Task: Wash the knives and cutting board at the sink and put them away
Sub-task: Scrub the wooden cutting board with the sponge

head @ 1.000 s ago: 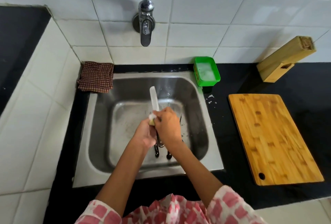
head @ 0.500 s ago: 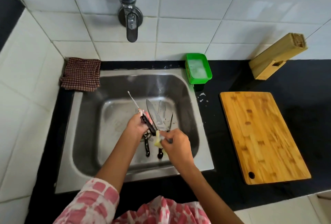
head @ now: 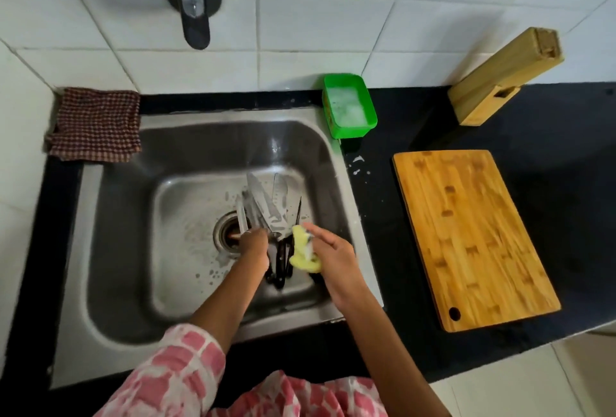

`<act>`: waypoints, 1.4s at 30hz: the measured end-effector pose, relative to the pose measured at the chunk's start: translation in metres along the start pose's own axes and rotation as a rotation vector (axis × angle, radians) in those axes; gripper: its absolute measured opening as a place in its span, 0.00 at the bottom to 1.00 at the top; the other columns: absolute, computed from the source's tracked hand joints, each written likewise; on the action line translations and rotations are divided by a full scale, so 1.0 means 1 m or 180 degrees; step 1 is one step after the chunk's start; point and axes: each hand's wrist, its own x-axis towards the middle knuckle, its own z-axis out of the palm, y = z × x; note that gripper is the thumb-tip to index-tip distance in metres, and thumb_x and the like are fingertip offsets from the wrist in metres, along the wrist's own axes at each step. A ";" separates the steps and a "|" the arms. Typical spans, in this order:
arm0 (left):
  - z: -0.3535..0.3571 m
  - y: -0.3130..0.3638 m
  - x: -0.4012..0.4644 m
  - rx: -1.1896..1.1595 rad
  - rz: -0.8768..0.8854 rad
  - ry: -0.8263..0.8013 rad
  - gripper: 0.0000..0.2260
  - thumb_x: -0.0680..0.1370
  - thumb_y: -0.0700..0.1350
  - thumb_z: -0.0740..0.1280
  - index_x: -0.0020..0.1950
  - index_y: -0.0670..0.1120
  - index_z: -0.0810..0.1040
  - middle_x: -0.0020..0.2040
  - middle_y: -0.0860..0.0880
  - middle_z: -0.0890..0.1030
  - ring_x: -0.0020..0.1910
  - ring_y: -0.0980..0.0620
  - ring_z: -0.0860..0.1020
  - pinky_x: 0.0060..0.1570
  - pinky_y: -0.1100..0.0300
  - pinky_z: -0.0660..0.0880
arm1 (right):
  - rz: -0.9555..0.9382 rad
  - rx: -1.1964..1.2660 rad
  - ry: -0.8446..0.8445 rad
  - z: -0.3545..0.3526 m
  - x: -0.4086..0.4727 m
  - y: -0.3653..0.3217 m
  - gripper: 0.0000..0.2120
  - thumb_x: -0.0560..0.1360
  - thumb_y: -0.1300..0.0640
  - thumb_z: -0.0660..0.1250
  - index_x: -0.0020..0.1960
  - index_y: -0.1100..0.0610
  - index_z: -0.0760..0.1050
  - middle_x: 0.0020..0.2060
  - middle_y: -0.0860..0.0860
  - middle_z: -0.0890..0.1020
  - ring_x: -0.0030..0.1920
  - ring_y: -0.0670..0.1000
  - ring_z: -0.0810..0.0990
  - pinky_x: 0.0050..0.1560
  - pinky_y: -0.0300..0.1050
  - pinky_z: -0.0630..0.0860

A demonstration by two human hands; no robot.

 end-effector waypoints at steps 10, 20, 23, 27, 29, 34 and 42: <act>0.116 0.015 -0.139 0.0097 0.1491 -0.0620 0.10 0.77 0.37 0.60 0.55 0.41 0.78 0.56 0.38 0.79 0.57 0.41 0.77 0.50 0.58 0.71 | -0.0472 0.1662 0.0251 -0.128 -0.027 -0.090 0.16 0.76 0.51 0.63 0.57 0.61 0.75 0.50 0.58 0.80 0.44 0.49 0.81 0.41 0.39 0.78; 0.214 -0.034 -0.191 0.0231 0.0906 -0.0383 0.21 0.79 0.39 0.60 0.72 0.42 0.63 0.70 0.42 0.69 0.67 0.43 0.70 0.61 0.54 0.68 | -0.0219 -0.1072 0.1609 -0.310 0.050 -0.109 0.12 0.76 0.52 0.65 0.44 0.63 0.76 0.39 0.55 0.77 0.39 0.52 0.76 0.39 0.45 0.71; 0.230 -0.038 -0.191 0.0154 0.0925 -0.0192 0.21 0.79 0.39 0.60 0.72 0.42 0.64 0.69 0.42 0.69 0.66 0.43 0.70 0.62 0.52 0.68 | -0.0288 -0.1548 0.1642 -0.333 0.066 -0.108 0.13 0.77 0.54 0.63 0.36 0.58 0.70 0.32 0.50 0.72 0.31 0.47 0.70 0.29 0.40 0.64; 0.242 -0.042 -0.190 0.0121 0.0951 -0.0015 0.21 0.78 0.40 0.60 0.71 0.42 0.65 0.67 0.42 0.71 0.58 0.46 0.74 0.53 0.55 0.71 | -0.0260 -0.1701 0.1613 -0.347 0.087 -0.100 0.13 0.77 0.53 0.64 0.36 0.59 0.71 0.34 0.51 0.72 0.33 0.46 0.70 0.30 0.38 0.64; 0.246 -0.042 -0.188 0.0079 0.0922 0.0020 0.21 0.78 0.40 0.60 0.71 0.43 0.65 0.65 0.43 0.72 0.52 0.49 0.75 0.47 0.58 0.71 | -0.0297 -0.1756 0.1678 -0.347 0.097 -0.096 0.13 0.76 0.51 0.66 0.47 0.61 0.77 0.45 0.54 0.77 0.44 0.50 0.76 0.38 0.40 0.73; 0.252 -0.038 -0.176 0.0105 0.0693 0.0186 0.19 0.77 0.43 0.63 0.68 0.43 0.69 0.64 0.43 0.74 0.59 0.45 0.75 0.55 0.51 0.73 | -0.0372 -0.2111 0.1860 -0.347 0.108 -0.089 0.17 0.75 0.47 0.65 0.55 0.59 0.78 0.54 0.54 0.77 0.53 0.54 0.76 0.54 0.52 0.78; 0.226 -0.031 -0.168 -0.0139 0.0575 0.0007 0.25 0.72 0.57 0.65 0.65 0.46 0.71 0.61 0.45 0.76 0.58 0.43 0.75 0.60 0.44 0.72 | -0.0436 -0.1220 0.1442 -0.347 0.094 -0.108 0.19 0.77 0.47 0.63 0.62 0.58 0.73 0.46 0.49 0.76 0.47 0.50 0.76 0.53 0.48 0.74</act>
